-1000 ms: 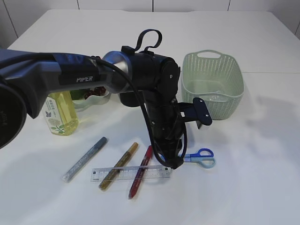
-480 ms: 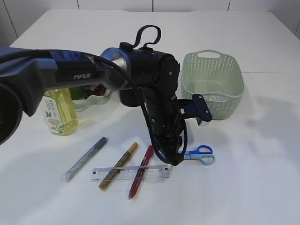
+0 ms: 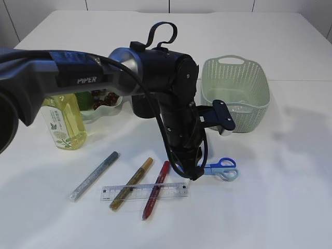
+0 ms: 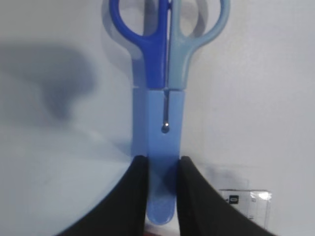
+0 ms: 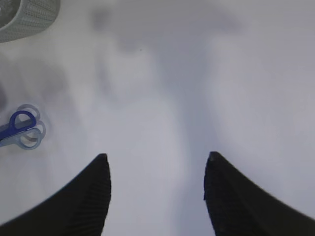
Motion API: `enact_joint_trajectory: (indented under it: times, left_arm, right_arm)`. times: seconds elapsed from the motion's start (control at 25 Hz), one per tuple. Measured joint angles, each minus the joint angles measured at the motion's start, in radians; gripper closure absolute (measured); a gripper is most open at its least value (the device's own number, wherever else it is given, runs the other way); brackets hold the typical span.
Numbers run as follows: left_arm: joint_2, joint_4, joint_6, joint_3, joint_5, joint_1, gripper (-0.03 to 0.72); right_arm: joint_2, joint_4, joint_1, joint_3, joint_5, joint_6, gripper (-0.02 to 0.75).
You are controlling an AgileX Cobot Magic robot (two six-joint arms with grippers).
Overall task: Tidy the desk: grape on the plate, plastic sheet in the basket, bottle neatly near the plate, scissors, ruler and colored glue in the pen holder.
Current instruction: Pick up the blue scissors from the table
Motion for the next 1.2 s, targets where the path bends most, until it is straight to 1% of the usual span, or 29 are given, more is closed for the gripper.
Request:
enact_joint_trajectory:
  times: [0.4,0.56,0.8,0.96,1.12,1.2]
  left_arm:
    - [-0.02,0.0,-0.061,0.0,0.016,0.0,0.566]
    - [-0.046,0.0,-0.083,0.0,0.016,0.0,0.6]
    - [-0.056,0.0,-0.097,0.0,0.016,0.0,0.605]
    - [-0.056,0.0,-0.138,0.0,0.016,0.0,0.605]
    - [-0.058,-0.012,-0.213,0.0,0.016,-0.008,0.582]
    - [-0.058,-0.021,-0.252,0.0,0.016,-0.017,0.542]
  right_arm:
    - [0.0,0.0,0.0,0.0,0.0,0.0,0.263]
    - [0.0,0.0,0.0,0.0,0.0,0.0,0.263]
    - [0.0,0.0,0.0,0.0,0.0,0.0,0.263]
    - [0.0,0.0,0.0,0.0,0.0,0.0,0.263]
    - [0.0,0.0,0.0,0.0,0.0,0.0,0.263]
    - [0.0,0.0,0.0,0.0,0.0,0.0,0.263]
